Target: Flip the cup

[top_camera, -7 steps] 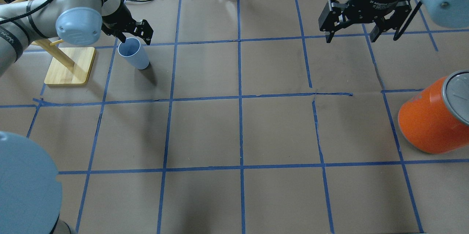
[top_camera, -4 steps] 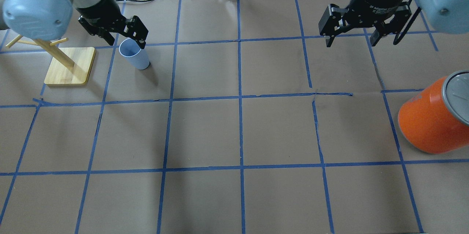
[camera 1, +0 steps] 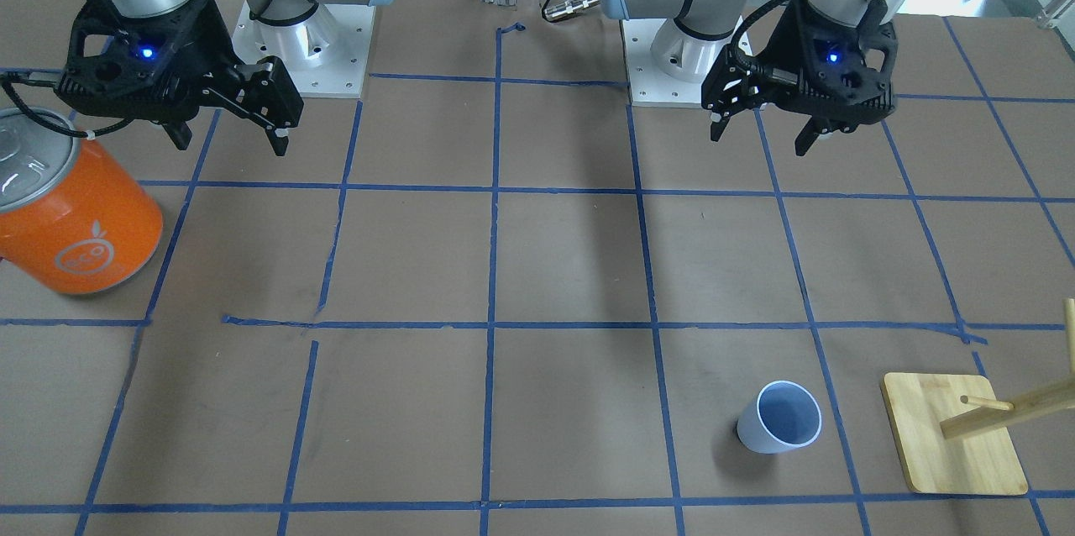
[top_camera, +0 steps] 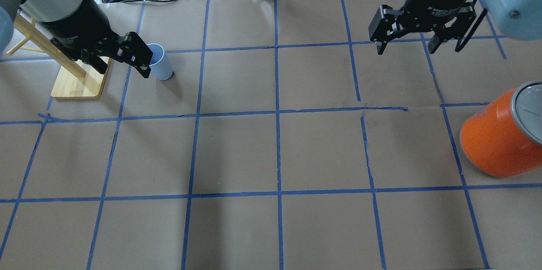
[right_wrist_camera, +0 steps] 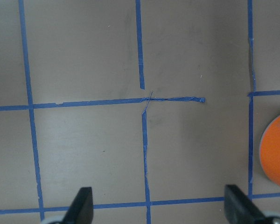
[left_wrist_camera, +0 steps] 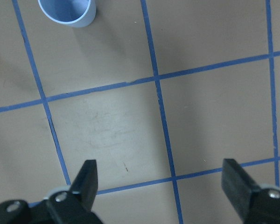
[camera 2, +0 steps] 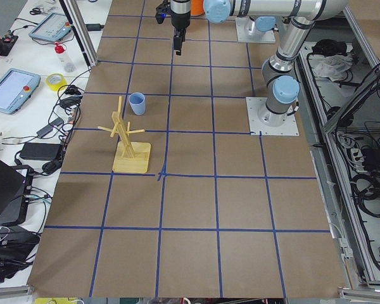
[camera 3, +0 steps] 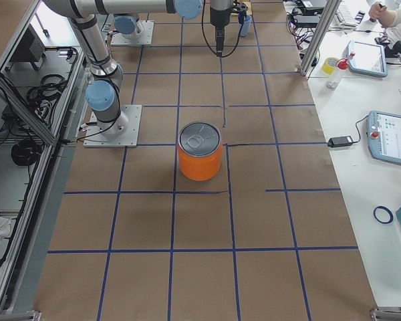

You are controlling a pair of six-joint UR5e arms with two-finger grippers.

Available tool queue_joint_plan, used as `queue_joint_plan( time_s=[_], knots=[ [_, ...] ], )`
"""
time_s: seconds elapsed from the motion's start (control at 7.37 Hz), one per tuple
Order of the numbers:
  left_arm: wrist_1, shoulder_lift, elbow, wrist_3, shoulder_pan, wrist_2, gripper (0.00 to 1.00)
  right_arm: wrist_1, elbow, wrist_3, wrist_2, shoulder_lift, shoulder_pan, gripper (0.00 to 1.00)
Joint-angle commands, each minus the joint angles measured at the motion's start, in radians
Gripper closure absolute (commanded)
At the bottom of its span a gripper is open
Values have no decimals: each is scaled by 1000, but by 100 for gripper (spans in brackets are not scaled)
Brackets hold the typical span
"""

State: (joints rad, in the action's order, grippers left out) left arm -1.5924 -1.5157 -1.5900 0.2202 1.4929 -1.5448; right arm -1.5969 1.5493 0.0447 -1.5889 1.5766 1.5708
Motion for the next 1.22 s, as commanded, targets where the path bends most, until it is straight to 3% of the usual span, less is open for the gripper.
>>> queue_joint_plan(
  time_s=[0.0, 0.27, 1.09],
  knots=[
    [-6, -24, 53, -136, 12, 5, 6, 0, 0, 0, 1, 0, 0, 0],
    [-3, -67, 108, -197, 136, -86, 4, 0, 0, 0, 1, 0, 0, 0],
    [74, -63, 102, -262, 141, -17, 0, 0, 0, 0, 0, 0, 0, 0]
  ],
)
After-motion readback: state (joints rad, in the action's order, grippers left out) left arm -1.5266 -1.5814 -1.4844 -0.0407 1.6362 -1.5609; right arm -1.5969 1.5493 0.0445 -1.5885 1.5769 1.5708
